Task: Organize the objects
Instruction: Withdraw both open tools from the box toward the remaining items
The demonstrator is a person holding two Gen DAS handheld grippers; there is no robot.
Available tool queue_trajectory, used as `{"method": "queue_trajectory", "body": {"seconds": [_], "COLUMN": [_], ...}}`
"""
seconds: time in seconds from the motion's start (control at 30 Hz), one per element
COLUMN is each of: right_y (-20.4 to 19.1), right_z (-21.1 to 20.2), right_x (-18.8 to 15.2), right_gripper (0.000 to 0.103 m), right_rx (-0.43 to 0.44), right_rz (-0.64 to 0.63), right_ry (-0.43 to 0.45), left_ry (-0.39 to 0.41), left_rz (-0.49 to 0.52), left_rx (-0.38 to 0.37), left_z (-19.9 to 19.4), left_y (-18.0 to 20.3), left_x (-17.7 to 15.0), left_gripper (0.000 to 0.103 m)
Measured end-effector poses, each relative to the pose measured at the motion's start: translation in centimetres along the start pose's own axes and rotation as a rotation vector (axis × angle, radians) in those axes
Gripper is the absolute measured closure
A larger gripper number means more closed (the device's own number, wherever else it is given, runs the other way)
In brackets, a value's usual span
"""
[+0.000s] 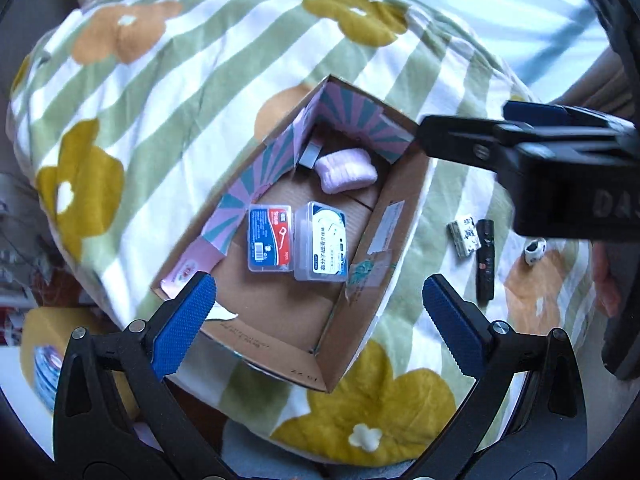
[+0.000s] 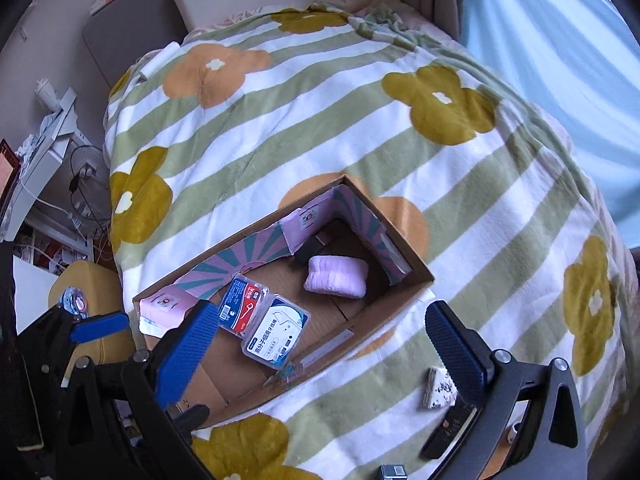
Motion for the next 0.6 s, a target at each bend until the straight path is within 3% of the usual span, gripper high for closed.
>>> {"method": "queue_trajectory", "body": {"seconds": [0.27,0.6], "right_y": [4.4,10.4], "right_z": [-6.8,-11.8], "right_x": [-5.1,-15.9], "right_gripper": [0.000,0.000], "right_rx": [-0.128,-0.278], "right_rz": [0.242,0.621], "right_ry": [0.080,0.099], "left_ry": [0.043,0.067], "left_rz": [0.174,0.414], "left_rx": [-0.009,-0.107], "left_z": [-5.3,-6.5], "left_y": [2.6,9.4], "left_x": [0.8,-0.2], "left_gripper": [0.000,0.000]}}
Point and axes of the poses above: each gripper's, at about its wrist camera, not at the fingertips, and z roughly the way its jaws point, y to its right, x to its top, the point moved 5 cm from there along z, roughly the way its jaws point, and after that the axes turned 8 degrees about z, right-handed, at the moved point
